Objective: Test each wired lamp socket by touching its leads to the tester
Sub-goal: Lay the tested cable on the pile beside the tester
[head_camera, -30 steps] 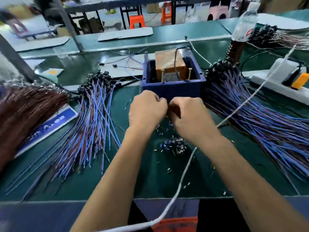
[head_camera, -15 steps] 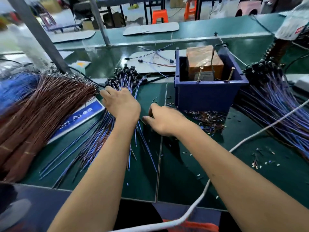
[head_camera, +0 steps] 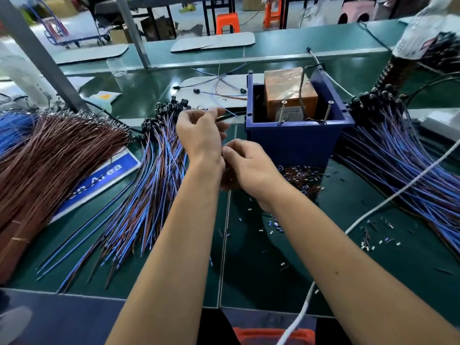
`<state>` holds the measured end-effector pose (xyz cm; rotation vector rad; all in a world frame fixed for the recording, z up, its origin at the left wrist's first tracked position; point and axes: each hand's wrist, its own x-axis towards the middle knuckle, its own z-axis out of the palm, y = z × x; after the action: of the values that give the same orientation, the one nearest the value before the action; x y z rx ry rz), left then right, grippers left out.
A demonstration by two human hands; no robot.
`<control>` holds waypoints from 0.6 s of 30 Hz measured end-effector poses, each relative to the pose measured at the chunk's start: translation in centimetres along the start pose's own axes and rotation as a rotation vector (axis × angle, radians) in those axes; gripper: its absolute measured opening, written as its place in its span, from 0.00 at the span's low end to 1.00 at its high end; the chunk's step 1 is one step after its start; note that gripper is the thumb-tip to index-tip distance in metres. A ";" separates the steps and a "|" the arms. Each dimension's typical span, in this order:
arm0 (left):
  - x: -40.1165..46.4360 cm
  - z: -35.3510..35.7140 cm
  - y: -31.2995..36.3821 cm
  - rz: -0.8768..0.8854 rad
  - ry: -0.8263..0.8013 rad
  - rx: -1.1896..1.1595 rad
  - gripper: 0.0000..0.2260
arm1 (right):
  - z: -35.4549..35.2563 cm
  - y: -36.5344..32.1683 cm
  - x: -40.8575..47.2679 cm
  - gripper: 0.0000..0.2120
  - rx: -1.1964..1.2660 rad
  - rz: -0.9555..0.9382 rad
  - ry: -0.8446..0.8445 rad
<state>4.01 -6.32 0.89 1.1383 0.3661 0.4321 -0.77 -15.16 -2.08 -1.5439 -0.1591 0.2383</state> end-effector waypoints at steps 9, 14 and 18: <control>2.1 -0.6 4.8 -0.337 -0.098 -0.418 0.11 | -7.1 -1.0 -3.2 0.12 -0.282 -0.124 -0.095; 1.4 -0.8 4.9 -0.405 -0.129 -0.377 0.15 | -9.5 -1.1 -3.8 0.10 -0.510 -0.145 -0.095; -1.0 0.3 4.3 -0.401 -0.255 -0.155 0.21 | -7.7 -1.1 -3.3 0.15 -0.546 -0.213 0.009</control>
<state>2.64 -5.55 5.00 0.9267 0.3210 -0.0382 -2.01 -23.51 -1.04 -2.0512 -0.4040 0.0152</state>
